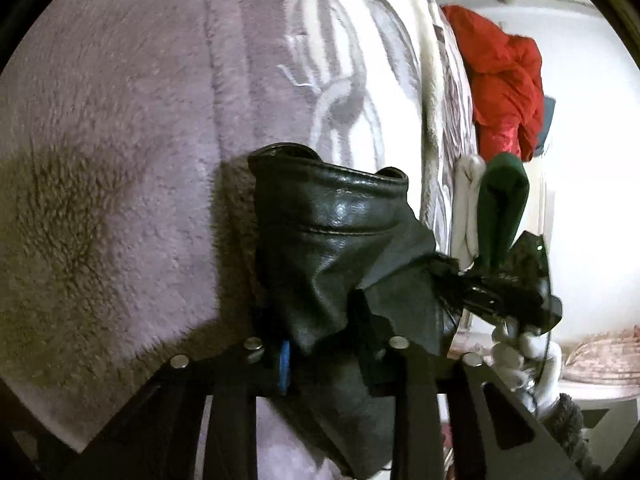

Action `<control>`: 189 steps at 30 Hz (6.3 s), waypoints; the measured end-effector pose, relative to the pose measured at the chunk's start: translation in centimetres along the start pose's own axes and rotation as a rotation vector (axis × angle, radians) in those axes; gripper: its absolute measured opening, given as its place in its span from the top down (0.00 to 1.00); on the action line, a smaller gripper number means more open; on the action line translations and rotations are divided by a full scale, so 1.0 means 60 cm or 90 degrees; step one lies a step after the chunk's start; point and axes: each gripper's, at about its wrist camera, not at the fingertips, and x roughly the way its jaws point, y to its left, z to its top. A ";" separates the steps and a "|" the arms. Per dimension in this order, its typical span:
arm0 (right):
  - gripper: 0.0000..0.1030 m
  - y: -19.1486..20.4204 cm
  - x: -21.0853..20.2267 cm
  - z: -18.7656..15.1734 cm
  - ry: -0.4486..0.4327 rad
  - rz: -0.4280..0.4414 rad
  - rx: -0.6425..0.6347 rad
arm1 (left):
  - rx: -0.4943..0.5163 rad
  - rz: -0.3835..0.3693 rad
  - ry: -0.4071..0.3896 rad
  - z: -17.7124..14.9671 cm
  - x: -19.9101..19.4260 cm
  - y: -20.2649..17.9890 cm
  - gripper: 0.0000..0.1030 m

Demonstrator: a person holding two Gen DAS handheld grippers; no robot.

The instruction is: Fold large clothes

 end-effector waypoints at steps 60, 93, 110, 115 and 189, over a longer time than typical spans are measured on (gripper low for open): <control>0.57 -0.130 -0.164 -0.199 -0.151 0.100 0.158 | 0.240 0.280 -0.069 0.038 -0.025 -0.138 0.22; 0.19 -0.214 0.144 -0.372 -0.060 0.521 0.343 | 0.056 0.081 0.016 -0.008 0.023 -0.007 0.18; 0.42 -0.176 0.167 -0.308 -0.069 0.663 0.425 | 0.007 0.016 0.060 -0.019 0.031 0.015 0.16; 0.29 -0.156 0.175 -0.287 -0.050 0.633 0.375 | 0.000 0.001 0.027 -0.006 0.042 -0.004 0.13; 0.10 -0.430 -0.666 0.257 -0.358 -0.103 0.275 | 0.592 0.110 -0.055 0.163 0.399 -0.787 0.02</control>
